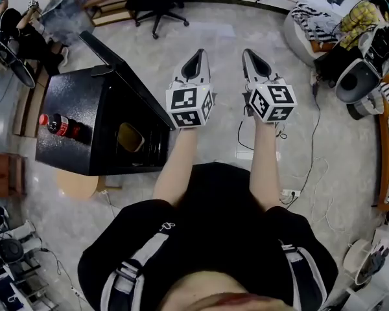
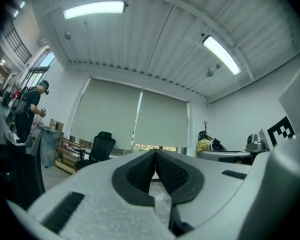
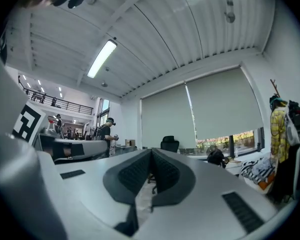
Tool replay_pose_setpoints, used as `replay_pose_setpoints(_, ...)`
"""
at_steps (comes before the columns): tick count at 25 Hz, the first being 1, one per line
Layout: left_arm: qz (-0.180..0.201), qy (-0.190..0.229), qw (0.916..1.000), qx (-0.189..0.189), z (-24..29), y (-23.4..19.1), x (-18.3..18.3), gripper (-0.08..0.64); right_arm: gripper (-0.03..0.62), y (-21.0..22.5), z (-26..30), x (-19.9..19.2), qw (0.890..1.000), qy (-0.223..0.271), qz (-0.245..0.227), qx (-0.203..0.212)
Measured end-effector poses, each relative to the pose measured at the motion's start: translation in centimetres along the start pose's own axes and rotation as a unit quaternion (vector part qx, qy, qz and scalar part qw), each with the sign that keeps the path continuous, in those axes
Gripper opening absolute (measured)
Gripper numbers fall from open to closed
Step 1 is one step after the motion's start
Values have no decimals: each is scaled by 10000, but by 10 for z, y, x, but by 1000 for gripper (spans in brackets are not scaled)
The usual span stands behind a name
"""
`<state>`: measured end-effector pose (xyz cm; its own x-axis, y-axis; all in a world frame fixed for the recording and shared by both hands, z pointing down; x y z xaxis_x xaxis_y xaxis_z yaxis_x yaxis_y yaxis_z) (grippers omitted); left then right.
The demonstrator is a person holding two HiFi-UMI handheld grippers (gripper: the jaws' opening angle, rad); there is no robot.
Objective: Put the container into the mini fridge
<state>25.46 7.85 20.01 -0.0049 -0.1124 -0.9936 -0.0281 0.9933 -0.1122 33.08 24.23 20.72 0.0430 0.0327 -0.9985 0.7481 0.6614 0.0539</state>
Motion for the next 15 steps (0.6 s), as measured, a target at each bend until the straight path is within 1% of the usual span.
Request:
replay_pose_setpoints(6, 78, -19, 10000, -36, 16, 9, 6, 6, 12, 12, 4, 14, 9999, 16, -144, 86)
replay_pose_setpoints(11, 74, -134, 9997, -168, 29, 23, 4, 6, 12, 27, 5, 10, 9998, -32, -47, 164)
replay_pose_setpoints(15, 71, -206, 9995, -209, 34, 23, -3, 6, 12, 34, 10, 8, 9999, -41, 31, 132)
Point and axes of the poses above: the fingertips, and each gripper's own axes: z forward along the fingers, y to its right, x out of its top, the point moved 7 cm from there along -z, backward along the fingers, and after that the axes turned 3 degrees about -y, right-handed, at the moved point
